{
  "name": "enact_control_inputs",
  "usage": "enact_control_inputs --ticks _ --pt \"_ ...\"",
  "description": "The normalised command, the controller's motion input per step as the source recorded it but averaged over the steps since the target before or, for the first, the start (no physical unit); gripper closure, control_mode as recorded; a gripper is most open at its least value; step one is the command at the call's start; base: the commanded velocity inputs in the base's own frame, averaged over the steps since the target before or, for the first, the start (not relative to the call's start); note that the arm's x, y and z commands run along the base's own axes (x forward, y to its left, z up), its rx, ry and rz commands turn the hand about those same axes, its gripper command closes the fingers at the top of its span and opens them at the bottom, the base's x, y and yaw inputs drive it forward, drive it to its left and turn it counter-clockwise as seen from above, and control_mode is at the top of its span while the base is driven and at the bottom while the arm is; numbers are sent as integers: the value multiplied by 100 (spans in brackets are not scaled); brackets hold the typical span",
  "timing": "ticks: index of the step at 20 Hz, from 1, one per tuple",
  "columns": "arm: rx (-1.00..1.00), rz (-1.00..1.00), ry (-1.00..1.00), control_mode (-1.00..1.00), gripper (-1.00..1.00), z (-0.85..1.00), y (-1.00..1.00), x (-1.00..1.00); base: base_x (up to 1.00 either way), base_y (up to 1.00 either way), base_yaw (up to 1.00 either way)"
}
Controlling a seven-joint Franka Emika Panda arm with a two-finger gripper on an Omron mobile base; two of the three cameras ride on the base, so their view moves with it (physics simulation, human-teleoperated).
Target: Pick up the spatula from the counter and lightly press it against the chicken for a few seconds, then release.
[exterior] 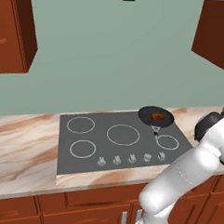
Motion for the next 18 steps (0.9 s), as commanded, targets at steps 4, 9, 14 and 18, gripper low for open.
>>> enact_control_inputs --ticks 4,9,14,18 --pt "1 3 4 -100 -100 -21 -18 17 0 0 0" --pt "0 4 4 -100 100 -28 -10 13 0 0 0" --pt "0 4 1 -100 100 -24 0 1 0 0 0" --pt "0 3 -3 -100 100 6 6 -30 0 0 0"
